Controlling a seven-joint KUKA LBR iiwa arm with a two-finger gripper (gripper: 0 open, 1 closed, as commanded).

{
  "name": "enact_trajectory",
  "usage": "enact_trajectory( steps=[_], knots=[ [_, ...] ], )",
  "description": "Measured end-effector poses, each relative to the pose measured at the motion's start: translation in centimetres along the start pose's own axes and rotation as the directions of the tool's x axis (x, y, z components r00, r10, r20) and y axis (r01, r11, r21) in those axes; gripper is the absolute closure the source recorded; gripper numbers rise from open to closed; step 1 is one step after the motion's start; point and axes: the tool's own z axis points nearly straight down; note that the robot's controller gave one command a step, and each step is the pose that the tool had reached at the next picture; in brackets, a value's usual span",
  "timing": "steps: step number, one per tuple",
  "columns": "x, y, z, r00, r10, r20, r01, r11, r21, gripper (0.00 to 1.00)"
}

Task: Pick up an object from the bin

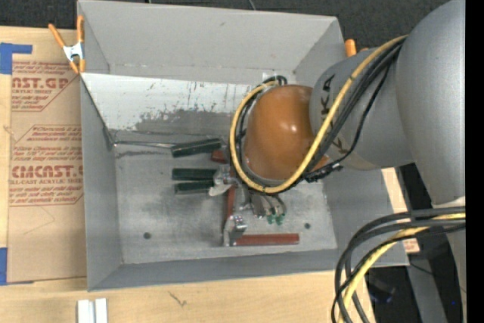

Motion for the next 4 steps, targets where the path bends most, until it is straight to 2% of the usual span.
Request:
enact_trajectory(
  steps=[1,2,3,4],
  knots=[
    [2.0,-1.7,1.8,0.998,-0.056,0.01,0.056,0.998,0.0,0.0],
    [1.5,-8.6,1.7,0.973,-0.228,0.043,0.229,0.974,0.003,1.0],
    [1.5,-8.6,1.7,0.973,-0.228,0.042,0.228,0.974,0.003,1.0],
    [1.9,-10.1,0.3,0.97,-0.243,-0.018,0.243,0.97,-0.005,1.0]
  ],
)
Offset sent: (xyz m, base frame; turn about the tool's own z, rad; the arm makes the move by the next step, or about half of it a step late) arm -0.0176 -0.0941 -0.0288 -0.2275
